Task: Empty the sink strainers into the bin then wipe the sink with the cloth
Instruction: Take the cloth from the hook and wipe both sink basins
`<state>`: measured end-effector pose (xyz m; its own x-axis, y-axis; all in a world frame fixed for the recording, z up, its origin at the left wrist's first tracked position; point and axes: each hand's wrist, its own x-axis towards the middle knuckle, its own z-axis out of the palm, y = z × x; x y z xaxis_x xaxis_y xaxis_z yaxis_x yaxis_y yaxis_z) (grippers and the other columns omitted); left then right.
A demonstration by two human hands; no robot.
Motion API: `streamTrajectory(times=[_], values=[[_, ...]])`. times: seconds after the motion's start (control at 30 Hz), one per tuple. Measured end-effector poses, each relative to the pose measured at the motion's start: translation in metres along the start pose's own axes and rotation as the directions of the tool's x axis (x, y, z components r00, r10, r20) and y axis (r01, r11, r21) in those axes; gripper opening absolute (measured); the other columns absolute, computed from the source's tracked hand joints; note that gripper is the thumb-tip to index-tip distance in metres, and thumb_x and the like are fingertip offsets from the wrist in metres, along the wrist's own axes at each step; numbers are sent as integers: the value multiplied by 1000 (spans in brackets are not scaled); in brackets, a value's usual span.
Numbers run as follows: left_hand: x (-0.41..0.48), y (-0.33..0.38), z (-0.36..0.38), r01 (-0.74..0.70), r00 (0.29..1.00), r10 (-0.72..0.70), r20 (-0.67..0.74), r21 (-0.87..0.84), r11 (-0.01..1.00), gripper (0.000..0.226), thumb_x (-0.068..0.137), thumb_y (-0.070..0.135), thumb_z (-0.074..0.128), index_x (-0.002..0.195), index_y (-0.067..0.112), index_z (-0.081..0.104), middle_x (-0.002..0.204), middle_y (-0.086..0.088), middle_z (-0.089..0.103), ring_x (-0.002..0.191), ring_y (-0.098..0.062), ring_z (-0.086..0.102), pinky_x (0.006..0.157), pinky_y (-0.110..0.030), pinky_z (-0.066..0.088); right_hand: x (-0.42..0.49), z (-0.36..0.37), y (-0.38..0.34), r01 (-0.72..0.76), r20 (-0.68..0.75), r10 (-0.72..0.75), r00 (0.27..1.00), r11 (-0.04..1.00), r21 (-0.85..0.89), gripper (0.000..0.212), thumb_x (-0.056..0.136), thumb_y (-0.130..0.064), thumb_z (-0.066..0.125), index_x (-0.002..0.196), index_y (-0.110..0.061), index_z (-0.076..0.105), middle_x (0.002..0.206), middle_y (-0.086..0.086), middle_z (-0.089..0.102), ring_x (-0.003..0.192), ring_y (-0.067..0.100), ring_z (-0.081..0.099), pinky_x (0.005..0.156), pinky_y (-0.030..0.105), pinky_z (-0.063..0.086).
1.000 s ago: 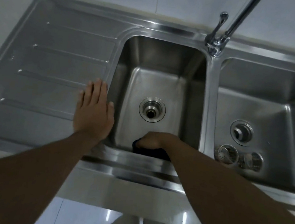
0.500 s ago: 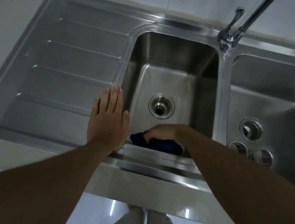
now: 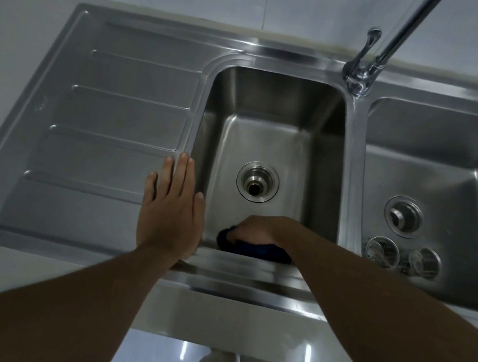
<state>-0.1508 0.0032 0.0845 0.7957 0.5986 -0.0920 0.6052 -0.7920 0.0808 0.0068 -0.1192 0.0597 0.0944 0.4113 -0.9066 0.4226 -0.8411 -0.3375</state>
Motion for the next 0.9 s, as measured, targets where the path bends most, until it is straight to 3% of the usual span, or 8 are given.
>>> streamTrajectory(times=[0.17,0.3,0.4,0.57,0.67,0.73,0.83,0.9], values=[[1,-1,0,-8,1000,8,5,-6,1000,67,101,40,13,160,10,2,169,-6,3,156,-25,1,125,-47,8,-22,-5,26,-97,-81,86,993,985,-139,54,83,-57,54,120,-18,60,111,0,56,96,25,56,81,36,46],[0,-5,-4,-36,998,36,47,-8,999,70,100,42,13,160,9,-2,169,-7,0,156,-24,-2,126,-47,5,-44,-10,33,131,-212,-86,973,970,207,27,76,-43,62,82,-19,73,87,6,73,84,23,69,81,36,55],[1,-4,-10,-10,996,16,87,-68,998,65,105,37,19,160,9,-2,169,-7,-4,155,-24,-6,126,-47,1,-70,-21,41,277,-405,-81,911,847,454,16,72,-32,63,65,-20,71,65,2,70,62,14,66,63,27,50],[-2,49,-31,-13,996,45,75,-381,925,57,106,25,33,158,7,18,168,-9,13,156,-24,6,127,-41,5,-123,-54,58,555,-746,4,666,665,499,24,79,-26,61,56,-21,65,56,-3,64,56,6,60,58,26,48],[-16,103,-38,-58,988,127,93,-533,844,54,106,26,35,157,11,26,166,-7,22,154,-20,14,126,-39,11,-152,-63,79,569,-907,122,404,742,353,22,79,-34,59,60,-22,63,55,-11,63,55,0,58,56,23,43],[-28,135,-37,-91,976,184,114,-555,827,54,106,29,36,157,14,28,165,-4,24,153,-20,20,125,-38,17,-168,-59,95,483,-939,135,315,829,281,18,78,-38,58,64,-27,61,59,-12,63,60,0,59,53,19,39],[-48,168,-27,-54,959,202,201,-566,823,53,107,32,30,158,18,26,166,-1,22,153,-17,18,125,-33,13,-170,-36,123,315,-909,16,418,936,161,8,85,-32,59,84,-30,67,77,-6,65,73,16,62,56,13,35],[-61,178,-18,-4,947,179,268,-546,838,52,108,29,26,158,17,24,166,-2,22,153,-17,17,125,-32,10,-160,-9,142,254,-858,-48,511,962,98,22,89,-31,61,107,-22,70,99,3,65,92,24,65,67,14,43]])
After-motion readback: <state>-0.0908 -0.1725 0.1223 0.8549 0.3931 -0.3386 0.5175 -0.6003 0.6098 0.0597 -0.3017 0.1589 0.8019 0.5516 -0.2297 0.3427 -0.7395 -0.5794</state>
